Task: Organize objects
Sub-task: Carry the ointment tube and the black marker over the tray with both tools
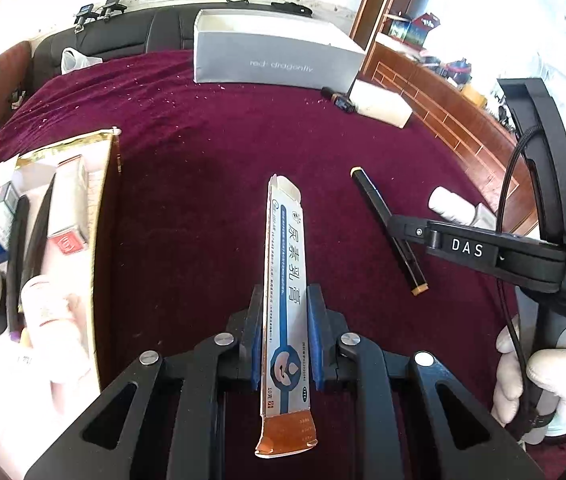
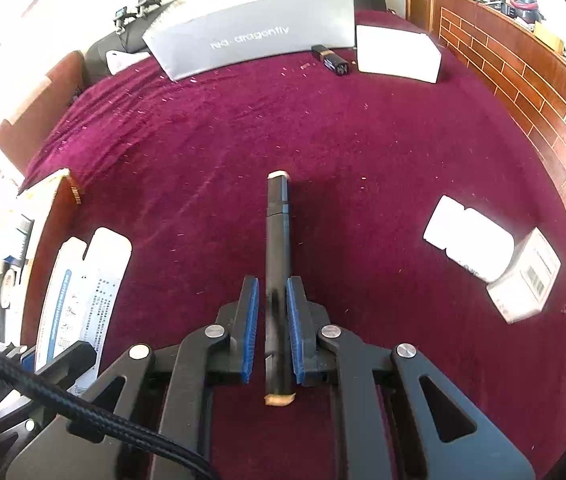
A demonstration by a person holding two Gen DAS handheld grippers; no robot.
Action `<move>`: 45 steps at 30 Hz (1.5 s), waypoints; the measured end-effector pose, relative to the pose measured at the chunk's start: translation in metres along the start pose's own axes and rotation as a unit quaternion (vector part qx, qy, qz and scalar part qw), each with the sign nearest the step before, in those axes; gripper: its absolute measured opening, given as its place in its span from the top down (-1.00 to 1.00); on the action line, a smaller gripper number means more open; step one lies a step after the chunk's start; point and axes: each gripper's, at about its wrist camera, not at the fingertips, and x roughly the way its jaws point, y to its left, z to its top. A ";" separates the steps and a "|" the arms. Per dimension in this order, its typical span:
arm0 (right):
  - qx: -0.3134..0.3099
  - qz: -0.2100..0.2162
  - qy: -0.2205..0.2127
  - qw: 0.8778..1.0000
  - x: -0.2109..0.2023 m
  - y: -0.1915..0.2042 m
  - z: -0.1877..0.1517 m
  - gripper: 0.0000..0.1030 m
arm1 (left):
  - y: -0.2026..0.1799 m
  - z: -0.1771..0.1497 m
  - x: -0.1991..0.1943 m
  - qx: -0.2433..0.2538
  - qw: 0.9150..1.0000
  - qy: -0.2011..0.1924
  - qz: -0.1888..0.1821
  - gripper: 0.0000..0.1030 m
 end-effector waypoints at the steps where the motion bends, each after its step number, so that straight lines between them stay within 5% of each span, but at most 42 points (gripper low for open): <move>1: 0.000 0.005 -0.003 1.000 -0.004 0.002 -0.002 0.77 | 0.002 -0.001 -0.002 -0.003 1.000 -0.001 -0.002 0.71; 9: -0.021 0.002 -0.006 1.000 -0.018 0.024 -0.009 0.76 | 0.020 -0.016 -0.022 -0.029 0.999 -0.006 -0.019 0.70; 11: -0.001 -0.021 -0.023 1.000 -0.016 0.016 -0.005 0.57 | 0.024 -0.019 -0.027 -0.032 0.999 -0.010 -0.018 0.70; 13: 0.014 -0.050 -0.033 0.998 -0.012 0.005 0.003 -0.07 | 0.027 -0.023 -0.033 -0.035 0.999 -0.013 -0.022 0.70; 15: 0.019 -0.061 -0.033 0.997 -0.007 -0.001 0.008 -0.19 | 0.030 -0.025 -0.037 -0.038 0.999 -0.016 -0.026 0.70; 21: 0.001 -0.065 0.006 0.998 0.028 0.003 0.013 -0.07 | 0.034 -0.029 -0.041 -0.047 0.998 -0.016 -0.044 0.70; 22: -0.007 -0.079 -0.003 0.997 0.030 0.005 0.012 0.32 | 0.034 -0.029 -0.042 -0.046 0.998 -0.016 -0.045 0.70; 25: -0.012 -0.092 -0.011 0.996 0.029 0.005 0.012 0.76 | 0.035 -0.032 -0.046 -0.045 0.998 -0.020 -0.049 0.70; 34: 0.037 0.020 -0.024 0.999 -0.005 -0.006 0.002 0.76 | 0.061 -0.042 -0.071 -0.068 0.996 -0.039 -0.050 0.70; 45: 0.005 0.147 -0.051 0.988 -0.047 0.062 -0.010 0.76 | 0.125 -0.064 -0.116 -0.112 0.990 -0.083 0.015 0.70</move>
